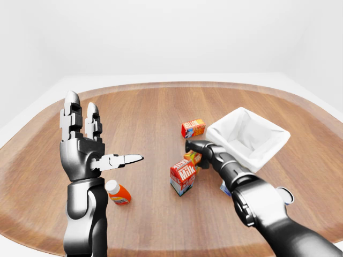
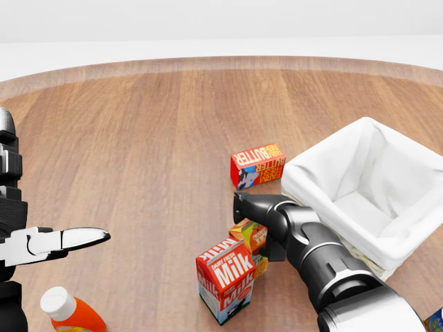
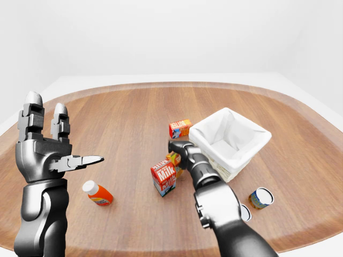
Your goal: Pick up the orange juice, and put it in the basket.
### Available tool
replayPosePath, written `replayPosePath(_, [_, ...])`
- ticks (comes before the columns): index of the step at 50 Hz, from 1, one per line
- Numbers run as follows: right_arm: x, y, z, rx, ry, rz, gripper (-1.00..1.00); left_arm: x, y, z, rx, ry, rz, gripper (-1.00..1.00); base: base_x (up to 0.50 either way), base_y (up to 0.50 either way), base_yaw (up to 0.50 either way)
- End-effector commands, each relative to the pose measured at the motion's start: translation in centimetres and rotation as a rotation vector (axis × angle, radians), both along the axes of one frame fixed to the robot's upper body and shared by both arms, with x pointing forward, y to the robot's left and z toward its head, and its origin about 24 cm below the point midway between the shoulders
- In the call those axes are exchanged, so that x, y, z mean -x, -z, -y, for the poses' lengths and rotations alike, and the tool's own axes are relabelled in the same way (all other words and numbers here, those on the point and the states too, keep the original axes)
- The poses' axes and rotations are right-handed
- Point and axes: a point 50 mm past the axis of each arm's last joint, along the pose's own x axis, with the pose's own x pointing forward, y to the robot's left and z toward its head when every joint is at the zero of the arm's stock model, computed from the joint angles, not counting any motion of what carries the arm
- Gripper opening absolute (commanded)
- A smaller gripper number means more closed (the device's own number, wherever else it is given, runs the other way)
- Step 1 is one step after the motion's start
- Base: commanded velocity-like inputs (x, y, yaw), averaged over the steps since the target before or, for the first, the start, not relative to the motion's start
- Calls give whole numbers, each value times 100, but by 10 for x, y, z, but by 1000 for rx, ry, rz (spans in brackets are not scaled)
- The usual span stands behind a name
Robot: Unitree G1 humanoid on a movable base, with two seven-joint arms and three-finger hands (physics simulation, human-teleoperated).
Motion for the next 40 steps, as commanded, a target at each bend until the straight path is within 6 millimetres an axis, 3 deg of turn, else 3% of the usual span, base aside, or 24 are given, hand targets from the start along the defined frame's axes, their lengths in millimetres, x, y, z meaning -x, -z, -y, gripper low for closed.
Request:
replayPosePath(1, [-7,-11,-1,-5,3,55,-100,0,0,0,0,0,0,100,0,0,0])
replayPosePath(40, [-16,-30,-3,29,-27,66,-100,0,0,0,0,0,0,100,0,0,0])
